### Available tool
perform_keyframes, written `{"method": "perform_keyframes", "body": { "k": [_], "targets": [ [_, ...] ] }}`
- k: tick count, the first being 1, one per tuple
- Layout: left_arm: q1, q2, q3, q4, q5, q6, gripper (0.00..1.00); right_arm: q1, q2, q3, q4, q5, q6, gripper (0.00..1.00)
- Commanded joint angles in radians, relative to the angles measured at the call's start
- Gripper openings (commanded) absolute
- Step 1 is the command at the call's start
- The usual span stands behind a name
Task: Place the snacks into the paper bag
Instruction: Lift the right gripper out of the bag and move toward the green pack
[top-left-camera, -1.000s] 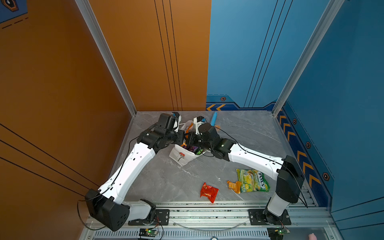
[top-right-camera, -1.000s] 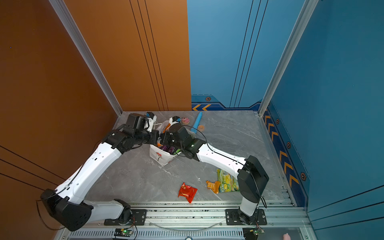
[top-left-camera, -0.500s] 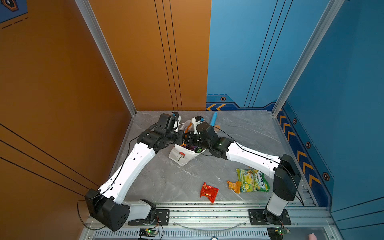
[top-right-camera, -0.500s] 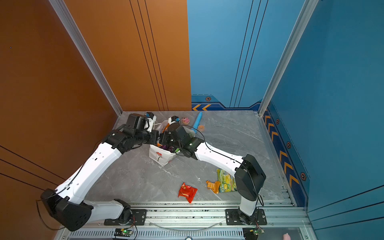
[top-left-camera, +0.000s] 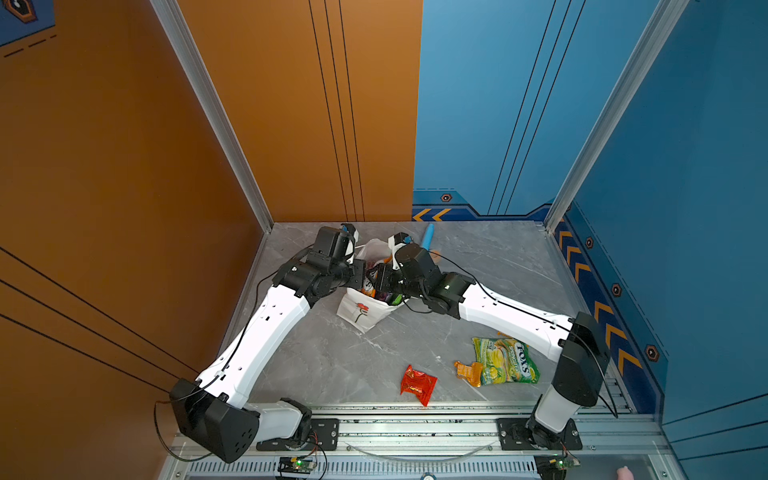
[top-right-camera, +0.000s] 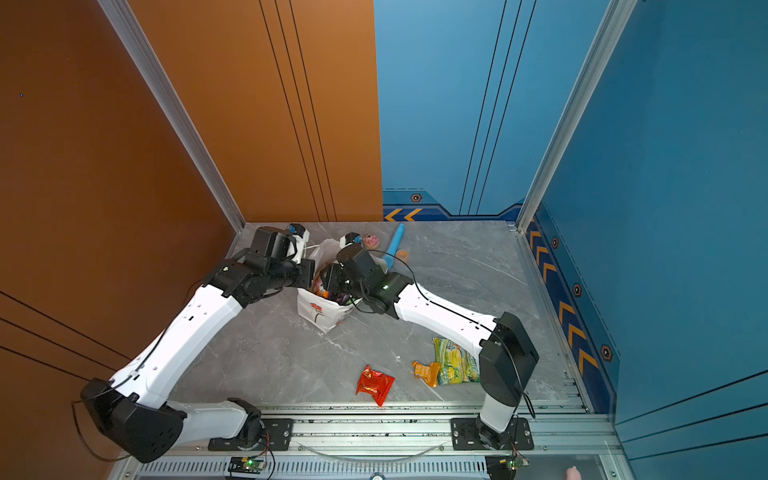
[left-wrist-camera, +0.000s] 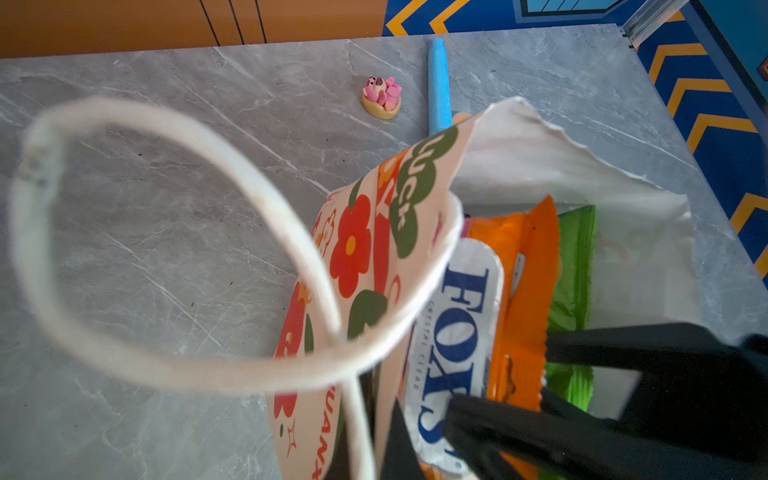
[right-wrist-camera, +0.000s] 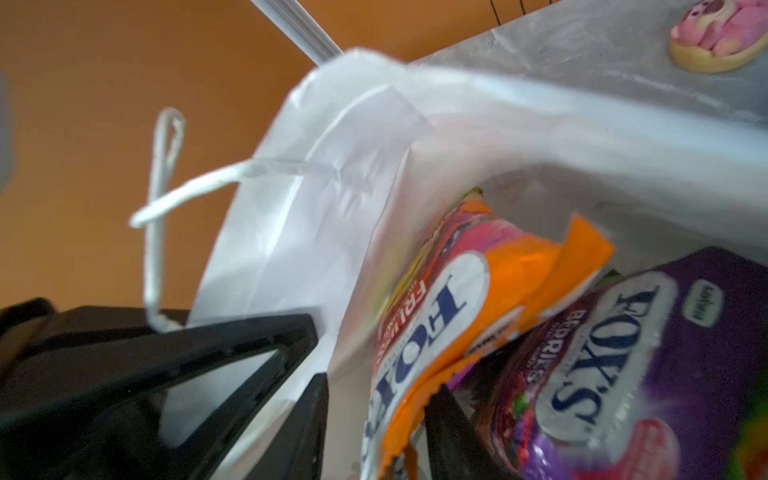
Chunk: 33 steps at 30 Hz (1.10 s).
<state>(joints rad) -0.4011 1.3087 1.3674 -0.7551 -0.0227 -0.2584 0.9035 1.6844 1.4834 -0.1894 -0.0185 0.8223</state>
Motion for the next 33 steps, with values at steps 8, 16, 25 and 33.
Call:
{"method": "perform_keyframes", "body": {
  "k": [8,16,25,33],
  "targets": [
    [0.033,-0.049,-0.002,0.066,-0.025,-0.024,0.00,-0.020,-0.240,-0.085,-0.094,0.155,-0.098,0.47],
    [0.062,-0.041,0.000,0.055,-0.034,-0.039,0.00,-0.046,-0.374,-0.174,-0.132,0.198,-0.126,0.46],
    [0.069,-0.030,0.009,0.043,-0.033,-0.033,0.00,-0.138,-0.535,-0.347,-0.229,0.219,-0.128,0.46],
    [0.050,-0.038,0.031,0.005,-0.051,-0.051,0.00,-0.296,-0.736,-0.526,-0.363,0.223,-0.118,0.46]
  ]
}}
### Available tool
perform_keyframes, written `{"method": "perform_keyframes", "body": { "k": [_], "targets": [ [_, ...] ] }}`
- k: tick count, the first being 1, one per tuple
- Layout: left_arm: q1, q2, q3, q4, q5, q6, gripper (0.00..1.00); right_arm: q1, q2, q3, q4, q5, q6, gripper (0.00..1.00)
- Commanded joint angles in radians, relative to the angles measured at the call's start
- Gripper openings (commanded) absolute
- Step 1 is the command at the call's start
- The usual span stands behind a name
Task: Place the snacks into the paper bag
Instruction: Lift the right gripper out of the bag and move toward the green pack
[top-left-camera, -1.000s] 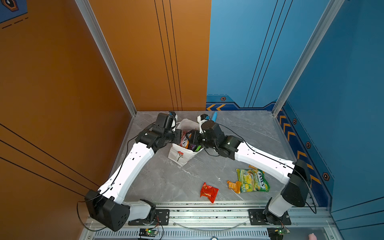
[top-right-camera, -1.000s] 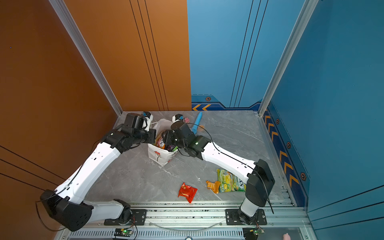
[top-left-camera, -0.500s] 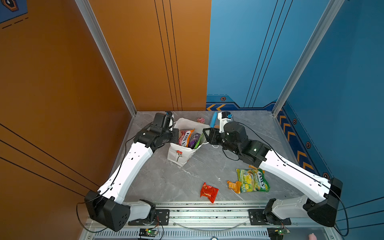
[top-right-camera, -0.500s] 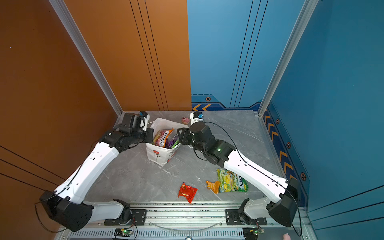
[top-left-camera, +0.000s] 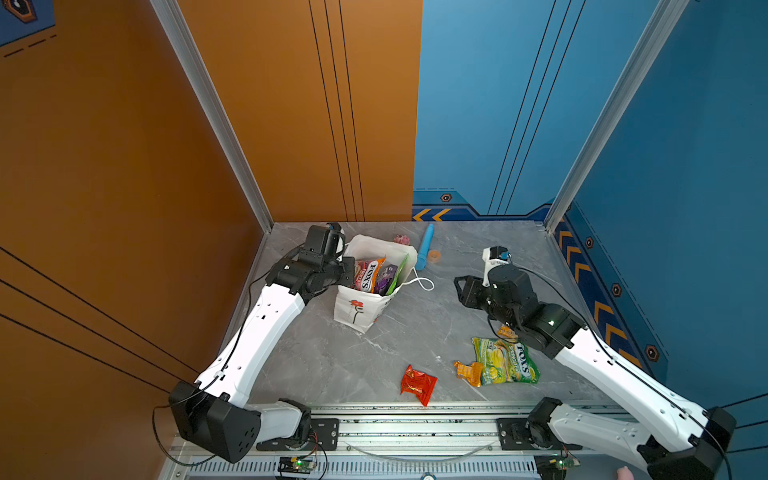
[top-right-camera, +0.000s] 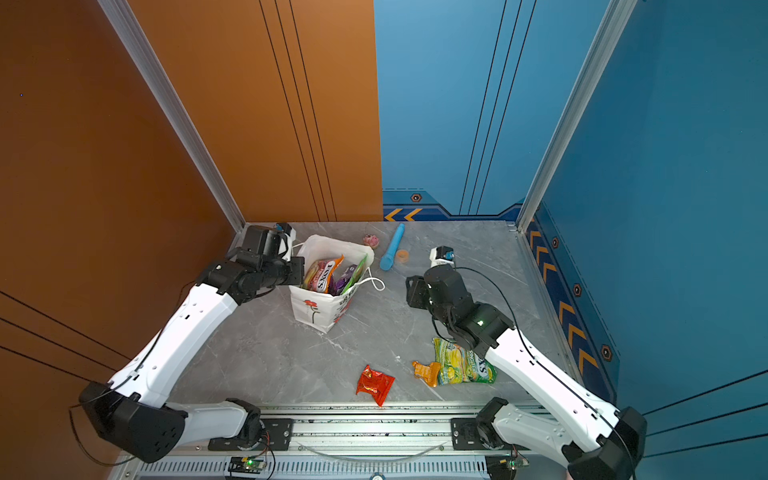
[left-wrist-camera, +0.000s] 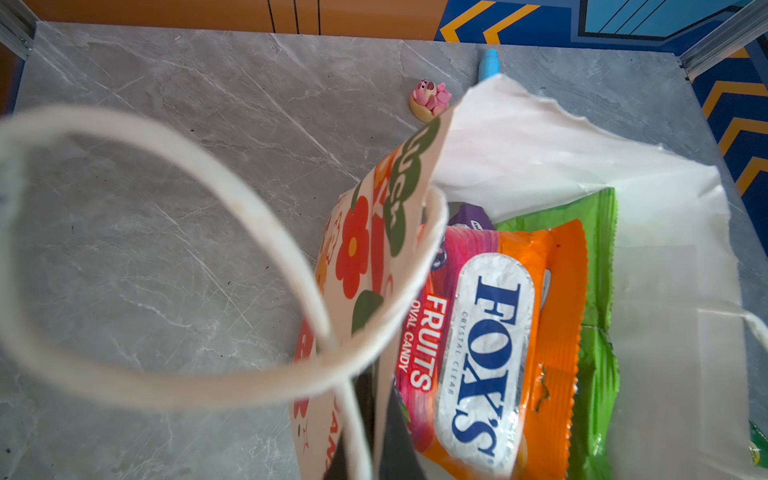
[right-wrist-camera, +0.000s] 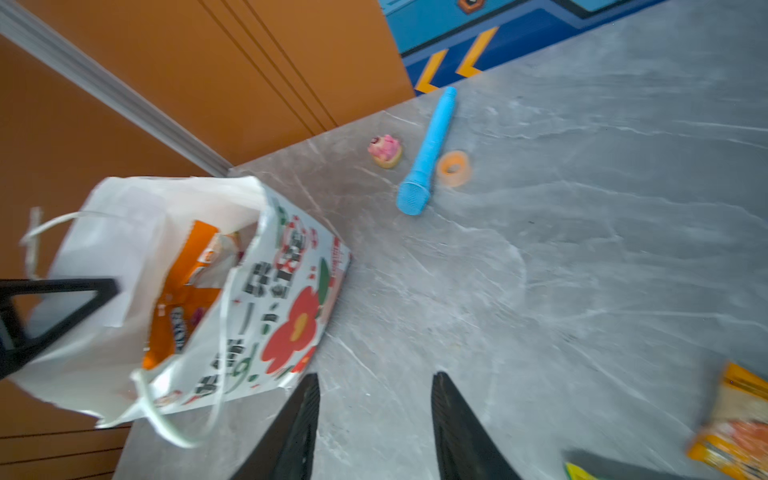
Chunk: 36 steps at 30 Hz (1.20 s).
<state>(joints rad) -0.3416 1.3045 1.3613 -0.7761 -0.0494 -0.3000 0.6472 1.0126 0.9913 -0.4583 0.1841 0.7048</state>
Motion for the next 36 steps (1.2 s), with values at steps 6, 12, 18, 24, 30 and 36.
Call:
{"method": "perform_keyframes", "body": {
  "k": [6,12,18,24,30,36],
  "targets": [
    [-0.009,-0.026,0.042,0.019,-0.030,0.009,0.00,-0.157,-0.177,-0.148,-0.208,0.006,0.018,0.49],
    [0.019,-0.032,0.013,0.032,-0.014,0.013,0.00,-0.244,-0.232,-0.319,-0.254,-0.043,0.132,0.61],
    [0.030,-0.048,0.009,0.031,-0.032,0.021,0.00,-0.340,-0.304,-0.454,-0.307,0.058,0.252,0.72],
    [0.038,-0.050,0.009,0.031,-0.025,0.021,0.00,-0.440,-0.379,-0.543,-0.273,0.047,0.240,0.85],
    [0.040,-0.049,0.007,0.031,-0.028,0.021,0.00,-0.606,-0.425,-0.647,-0.172,-0.124,0.203,0.87],
    [0.041,-0.051,0.004,0.031,-0.038,0.021,0.00,-0.705,-0.393,-0.698,-0.147,-0.221,0.195,0.87]
  ]
}}
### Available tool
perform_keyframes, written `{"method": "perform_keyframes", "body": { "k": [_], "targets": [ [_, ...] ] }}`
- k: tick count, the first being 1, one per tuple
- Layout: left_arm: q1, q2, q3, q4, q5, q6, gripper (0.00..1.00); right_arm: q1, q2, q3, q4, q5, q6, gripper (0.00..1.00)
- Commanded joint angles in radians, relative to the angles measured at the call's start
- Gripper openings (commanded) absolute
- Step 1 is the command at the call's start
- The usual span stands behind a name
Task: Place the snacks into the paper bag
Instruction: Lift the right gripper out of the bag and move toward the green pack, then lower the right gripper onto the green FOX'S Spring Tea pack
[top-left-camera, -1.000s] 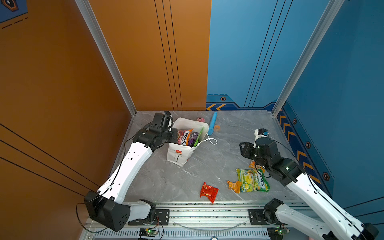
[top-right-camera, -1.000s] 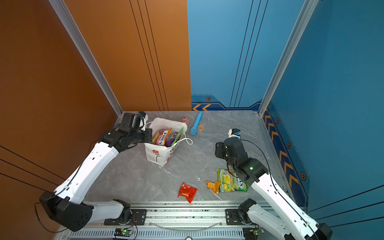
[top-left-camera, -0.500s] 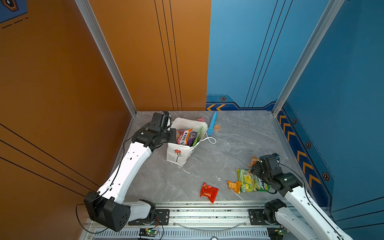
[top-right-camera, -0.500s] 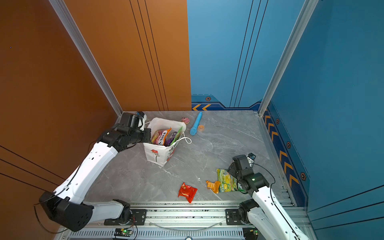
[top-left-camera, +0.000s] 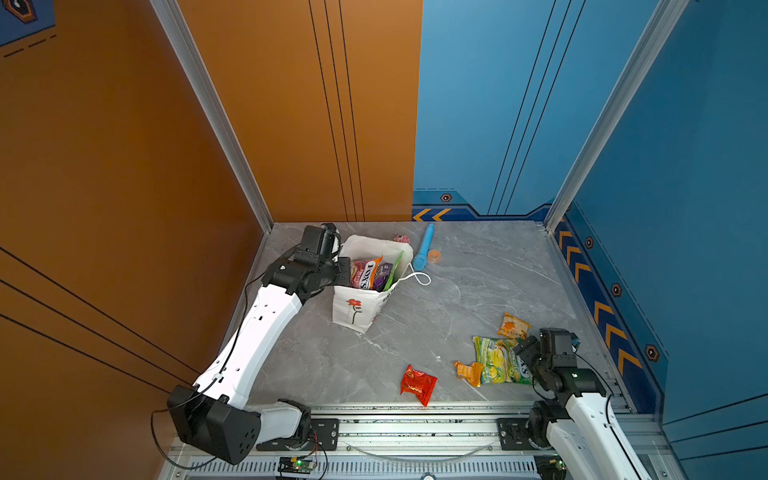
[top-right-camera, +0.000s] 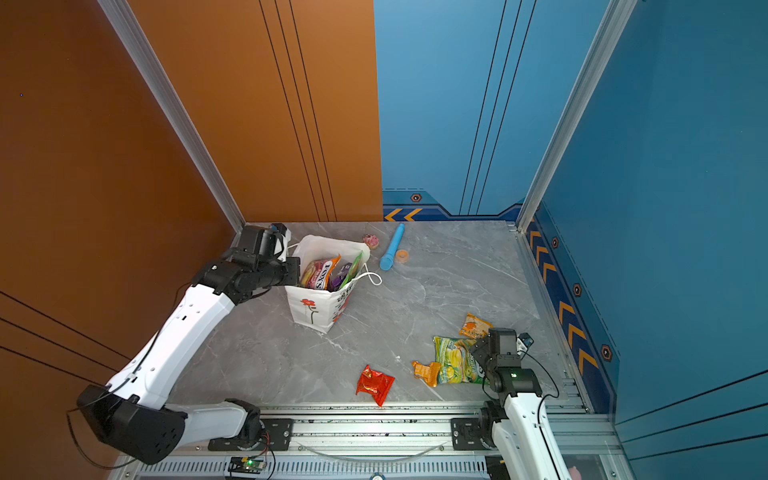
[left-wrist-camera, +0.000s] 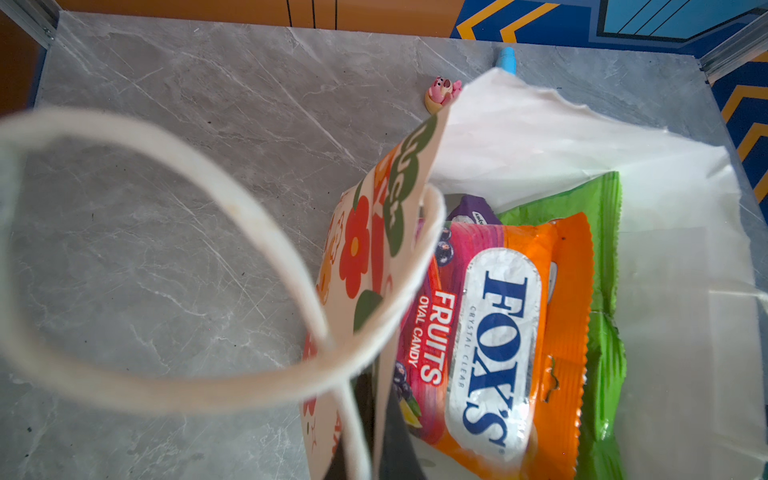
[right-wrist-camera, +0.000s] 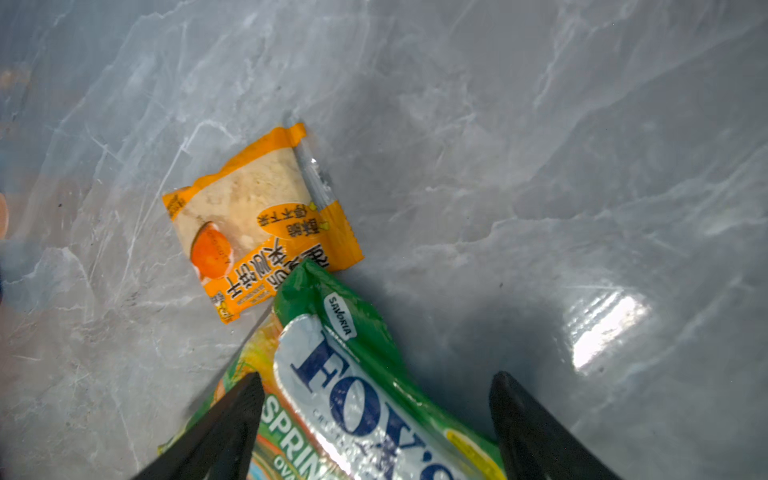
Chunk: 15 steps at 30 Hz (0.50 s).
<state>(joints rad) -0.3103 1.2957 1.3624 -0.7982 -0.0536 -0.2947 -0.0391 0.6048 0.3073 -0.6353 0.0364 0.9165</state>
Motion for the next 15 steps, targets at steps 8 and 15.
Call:
{"method": "perform_keyframes", "body": {
  "k": [8,15],
  "targets": [
    [0.007,-0.039,0.003,0.053,-0.035,0.013,0.00,0.024,0.077,-0.024,0.059,-0.156,0.018,0.85],
    [0.007,-0.037,0.002,0.053,-0.035,0.010,0.00,0.245,0.098,-0.029,0.167,-0.106,0.159,0.81]
  ]
}}
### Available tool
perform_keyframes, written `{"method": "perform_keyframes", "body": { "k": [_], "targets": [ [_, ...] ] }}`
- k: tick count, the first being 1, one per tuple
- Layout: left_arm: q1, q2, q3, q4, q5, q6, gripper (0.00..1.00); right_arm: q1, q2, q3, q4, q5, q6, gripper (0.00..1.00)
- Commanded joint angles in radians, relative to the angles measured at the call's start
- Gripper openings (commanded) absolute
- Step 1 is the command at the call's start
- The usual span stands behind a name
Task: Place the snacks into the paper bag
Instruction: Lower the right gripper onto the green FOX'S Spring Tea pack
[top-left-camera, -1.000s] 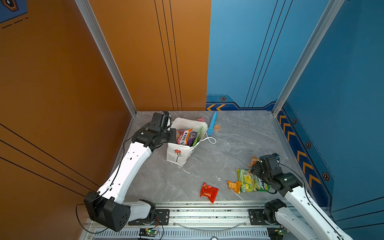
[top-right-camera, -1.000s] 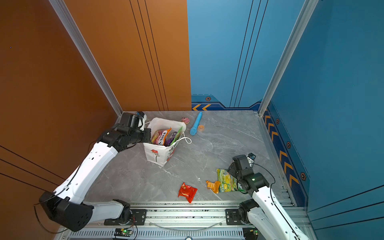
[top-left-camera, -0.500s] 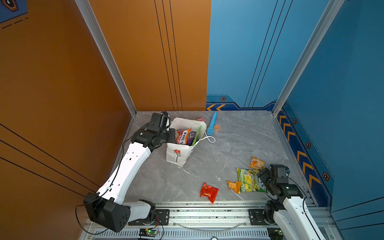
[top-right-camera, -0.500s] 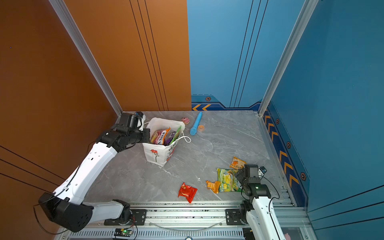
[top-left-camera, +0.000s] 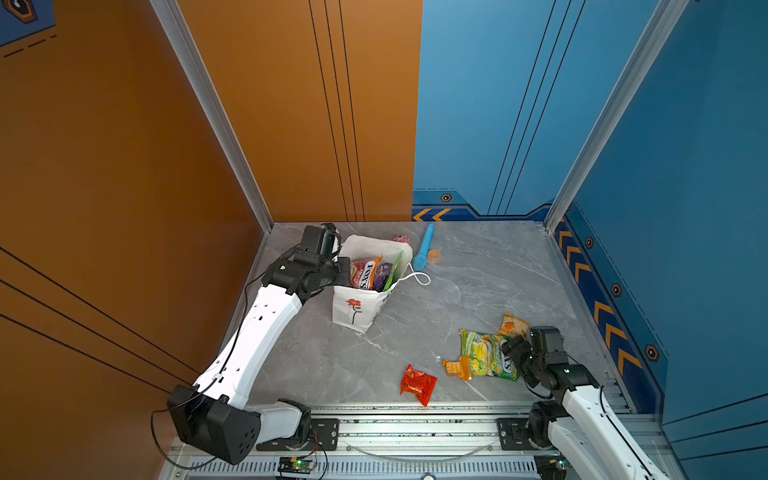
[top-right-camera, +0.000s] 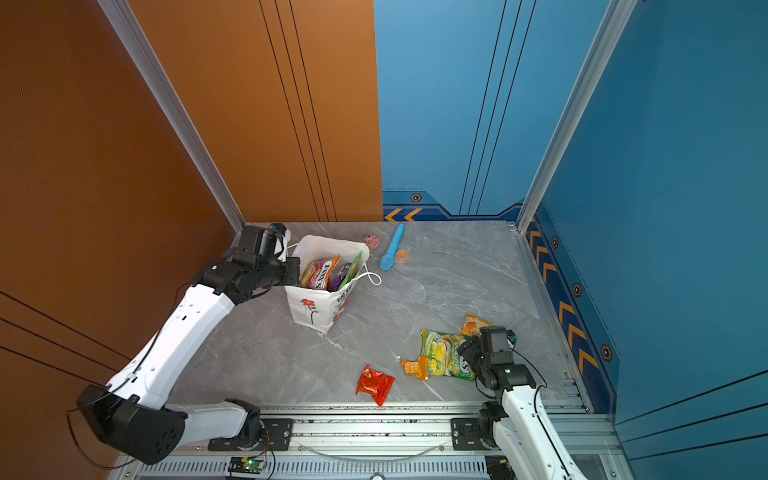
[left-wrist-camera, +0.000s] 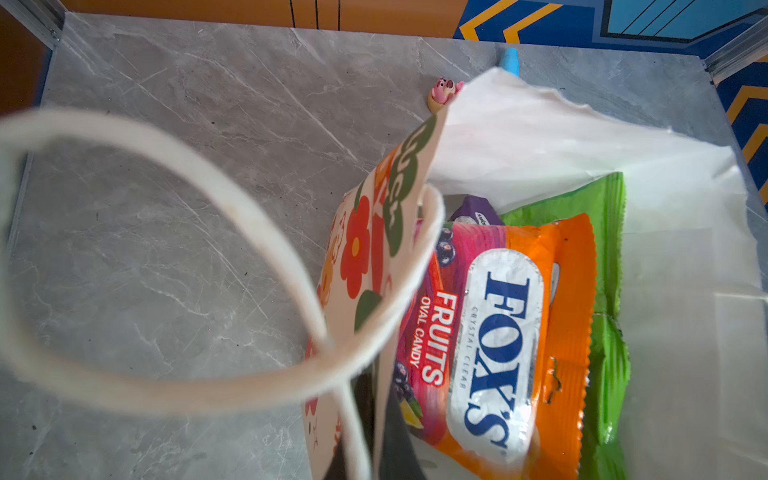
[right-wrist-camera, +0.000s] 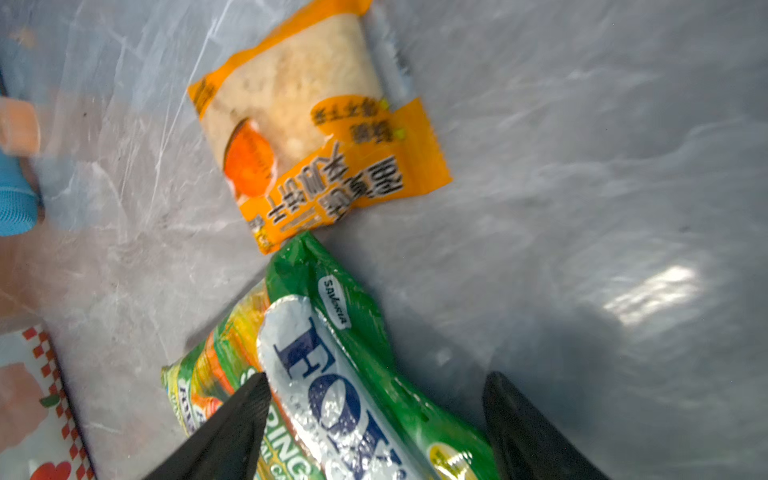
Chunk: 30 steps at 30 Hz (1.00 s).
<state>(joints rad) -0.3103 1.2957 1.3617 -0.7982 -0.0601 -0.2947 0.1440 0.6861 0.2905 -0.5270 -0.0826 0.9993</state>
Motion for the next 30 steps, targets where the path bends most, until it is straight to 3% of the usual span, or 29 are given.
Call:
{"method": "perform_keyframes", "body": {
  "k": [1,8,15,18,24,30],
  "targets": [
    [0.007,-0.037,0.002,0.053,-0.029,0.011,0.00,0.100,0.030,-0.009,0.075,0.026,0.094,0.80],
    [0.007,-0.036,0.001,0.053,-0.037,0.014,0.00,0.256,0.145,0.053,0.132,0.047,0.104,0.79],
    [0.002,-0.036,0.001,0.052,-0.039,0.017,0.00,0.207,0.203,0.150,-0.009,0.085,-0.221,0.76],
    [0.002,-0.034,0.001,0.053,-0.041,0.017,0.00,0.160,0.247,0.175,-0.017,0.023,-0.297,0.76],
    [0.002,-0.030,0.001,0.053,-0.045,0.020,0.00,0.154,0.364,0.216,0.003,-0.105,-0.368,0.68],
    [0.001,-0.030,0.000,0.053,-0.044,0.022,0.00,0.202,0.426,0.212,0.024,-0.108,-0.360,0.57]
  ]
}}
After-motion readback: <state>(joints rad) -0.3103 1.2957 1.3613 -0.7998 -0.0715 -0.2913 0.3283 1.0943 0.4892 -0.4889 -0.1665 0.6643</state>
